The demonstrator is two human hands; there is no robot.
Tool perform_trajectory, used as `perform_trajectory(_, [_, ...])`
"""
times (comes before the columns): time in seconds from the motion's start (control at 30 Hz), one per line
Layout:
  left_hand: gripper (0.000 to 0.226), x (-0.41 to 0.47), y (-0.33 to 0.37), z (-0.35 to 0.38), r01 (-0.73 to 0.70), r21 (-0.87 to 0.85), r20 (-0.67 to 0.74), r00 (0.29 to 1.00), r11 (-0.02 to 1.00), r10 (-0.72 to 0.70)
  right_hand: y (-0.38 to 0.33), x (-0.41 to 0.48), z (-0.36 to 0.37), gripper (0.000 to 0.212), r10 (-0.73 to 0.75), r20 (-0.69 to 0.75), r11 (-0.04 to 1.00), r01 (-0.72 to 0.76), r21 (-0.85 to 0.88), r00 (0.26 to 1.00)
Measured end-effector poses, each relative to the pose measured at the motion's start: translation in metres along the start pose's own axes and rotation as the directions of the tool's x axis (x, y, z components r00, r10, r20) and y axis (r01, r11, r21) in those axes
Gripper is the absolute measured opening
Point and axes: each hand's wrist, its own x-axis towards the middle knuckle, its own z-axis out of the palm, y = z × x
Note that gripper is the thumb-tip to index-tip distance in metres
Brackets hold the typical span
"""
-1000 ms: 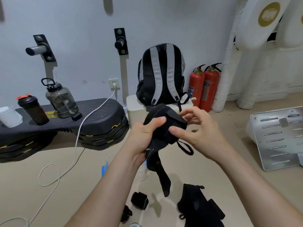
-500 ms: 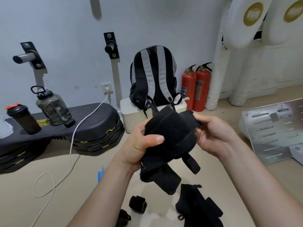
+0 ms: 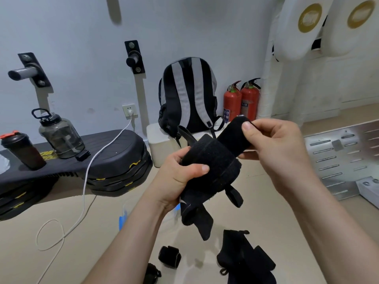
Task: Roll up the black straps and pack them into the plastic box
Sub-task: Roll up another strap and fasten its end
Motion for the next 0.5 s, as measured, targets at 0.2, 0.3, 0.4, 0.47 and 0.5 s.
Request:
perform_trajectory(0.2, [0.015, 0.003, 0.000, 0.003, 0.056, 0.043, -0.145, 0.988, 0.998, -0.049, 0.015, -0.022, 0.017, 0.030, -0.413, 0.107, 0.791, 0.415, -0.450, 0.904])
perform_trajectory(0.3, [0.016, 0.002, 0.001, 0.003, 0.082, 0.081, -0.186, 0.980, 0.993, -0.066, 0.029, -0.031, 0.028, 0.025, -0.546, 0.187, 0.585, 0.531, -0.613, 0.817])
perform_trajectory(0.4, [0.022, 0.000, 0.003, 0.003, 0.117, 0.070, -0.207, 0.973, 0.991, -0.100, 0.044, -0.032, 0.031, 0.010, -0.637, 0.240, 0.468, 0.615, -0.635, 0.733])
perform_trajectory(0.47, [0.020, -0.001, 0.006, 0.002, 0.139, 0.050, -0.222, 0.967, 0.989, -0.125, 0.050, -0.033, 0.033, 0.023, -0.663, 0.269, 0.408, 0.638, -0.653, 0.699])
perform_trajectory(0.5, [0.019, -0.001, 0.007, 0.002, 0.146, 0.037, -0.232, 0.963, 0.989, -0.134, 0.052, -0.034, 0.034, 0.029, -0.666, 0.283, 0.386, 0.643, -0.661, 0.690])
